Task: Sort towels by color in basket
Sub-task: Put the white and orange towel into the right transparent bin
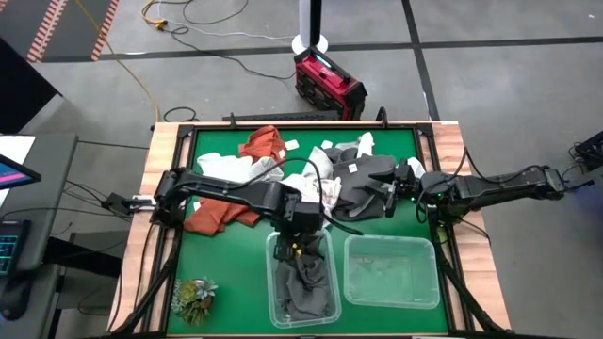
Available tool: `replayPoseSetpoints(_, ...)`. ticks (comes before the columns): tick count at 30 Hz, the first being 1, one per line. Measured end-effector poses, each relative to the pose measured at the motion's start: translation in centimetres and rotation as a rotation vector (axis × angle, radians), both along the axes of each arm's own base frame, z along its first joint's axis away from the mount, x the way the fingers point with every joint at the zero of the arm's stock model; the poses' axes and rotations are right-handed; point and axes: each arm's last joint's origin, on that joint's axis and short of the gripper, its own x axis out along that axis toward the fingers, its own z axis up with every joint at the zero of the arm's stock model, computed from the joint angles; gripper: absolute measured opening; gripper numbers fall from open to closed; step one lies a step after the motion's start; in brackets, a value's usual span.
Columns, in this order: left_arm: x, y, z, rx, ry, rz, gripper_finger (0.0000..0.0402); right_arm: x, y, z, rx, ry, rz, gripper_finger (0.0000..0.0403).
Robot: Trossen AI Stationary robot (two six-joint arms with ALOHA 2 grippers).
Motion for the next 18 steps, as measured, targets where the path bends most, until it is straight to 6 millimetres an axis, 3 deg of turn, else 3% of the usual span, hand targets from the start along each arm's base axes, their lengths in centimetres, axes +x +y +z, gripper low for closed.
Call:
replayPoseSetpoints(4, -0.3, 0.0, 2.6, 0.044, -0.061, -0.010, 0.0190, 0.0, 0.0, 0.0, 0.000, 0.000, 0.000, 0.0219)
replayPoseSetpoints(8, -0.9, 1.2, 3.2, 0.237, -0.043, 0.011, 0.0184, 0.0, 0.0, 0.0, 0.006, -0.002, -0.001, 0.0219)
replayPoseSetpoints(12, -1.1, 3.3, 1.9, 0.310, 0.058, 0.024, 0.0176, 0.0, 0.0, -0.1, 0.006, 0.005, 0.000, 0.0219)
replayPoseSetpoints(18, -1.1, 6.6, -2.0, 0.332, 0.219, 0.022, 0.0171, 0.0, 0.0, -0.2, 0.006, 0.017, 0.001, 0.0219)
